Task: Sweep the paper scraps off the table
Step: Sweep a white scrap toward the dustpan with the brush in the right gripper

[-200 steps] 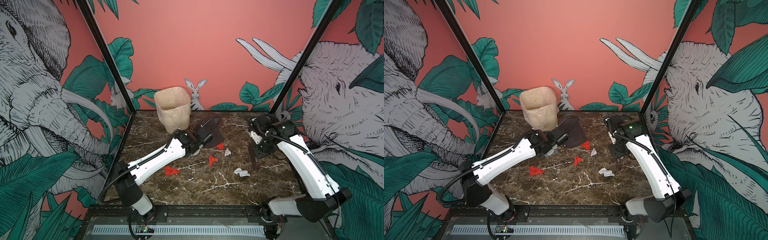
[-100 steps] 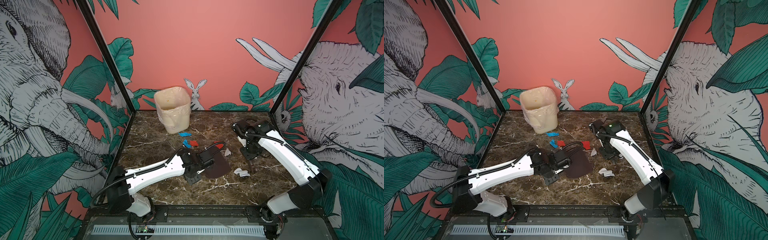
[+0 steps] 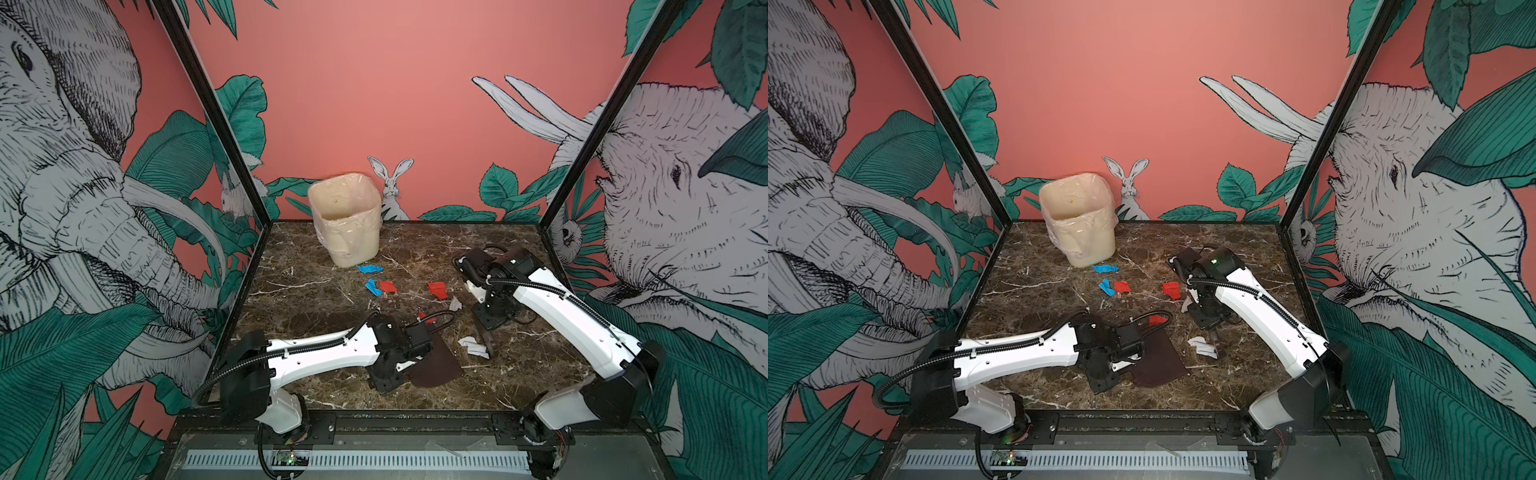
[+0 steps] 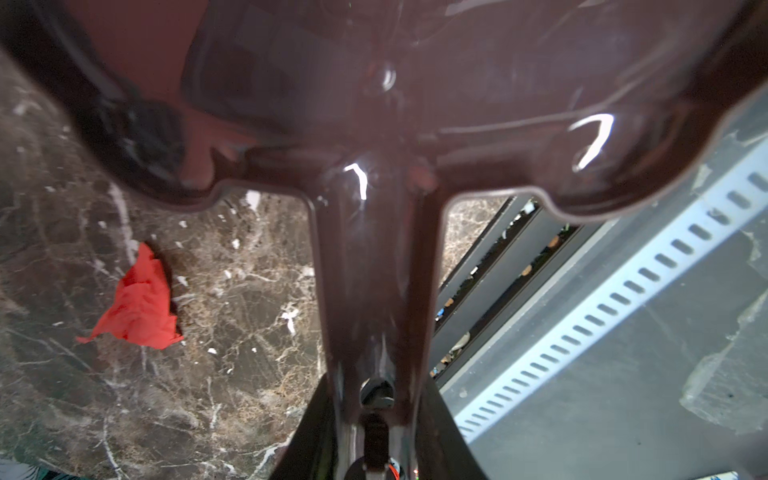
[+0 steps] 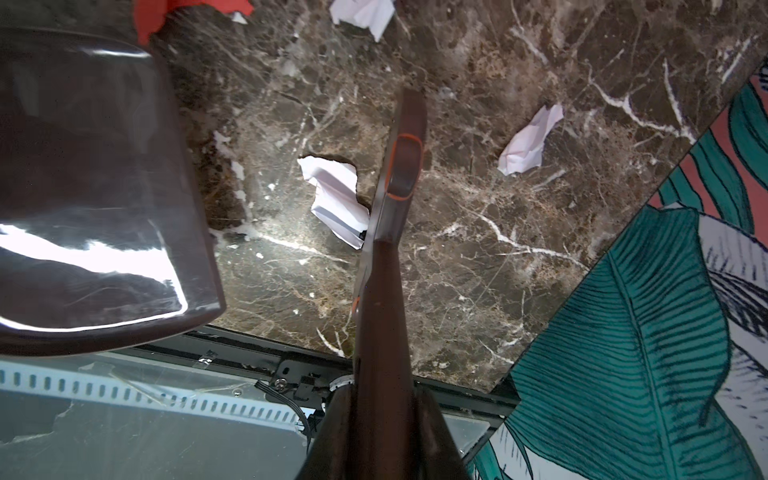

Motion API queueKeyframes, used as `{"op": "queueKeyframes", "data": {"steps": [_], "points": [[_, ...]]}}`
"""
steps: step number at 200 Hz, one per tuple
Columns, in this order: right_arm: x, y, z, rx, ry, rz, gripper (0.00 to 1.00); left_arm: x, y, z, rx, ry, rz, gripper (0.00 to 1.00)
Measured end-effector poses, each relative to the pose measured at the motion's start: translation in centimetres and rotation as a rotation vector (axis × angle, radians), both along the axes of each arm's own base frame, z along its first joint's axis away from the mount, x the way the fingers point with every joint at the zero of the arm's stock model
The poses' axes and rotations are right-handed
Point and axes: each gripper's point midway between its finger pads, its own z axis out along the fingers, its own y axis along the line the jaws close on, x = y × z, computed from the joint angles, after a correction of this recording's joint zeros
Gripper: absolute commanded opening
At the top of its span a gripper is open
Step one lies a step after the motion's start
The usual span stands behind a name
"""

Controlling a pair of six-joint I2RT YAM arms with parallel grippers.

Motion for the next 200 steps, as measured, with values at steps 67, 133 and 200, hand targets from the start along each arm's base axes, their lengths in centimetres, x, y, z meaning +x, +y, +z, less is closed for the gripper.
{"op": "queueKeyframes", "data": {"steps": [67,133,200], "points": [[-0.1,1.3,1.2,0.078,-0.037,0.021,0.0,-0.8,0.0,-0.4,0.018,0.04,0.013,0.0],[0.3,1.1,0.8,0.043,-0.034,0.04,0.0,-0.8,1.4,-2.0,0.169,0.017,-0.002,0.0],[-0.2,1.3,0.2,0.052,-0.003,0.049,0.0,0.4,1.2,-2.0,0.187,-0.047,0.007,0.0]]}}
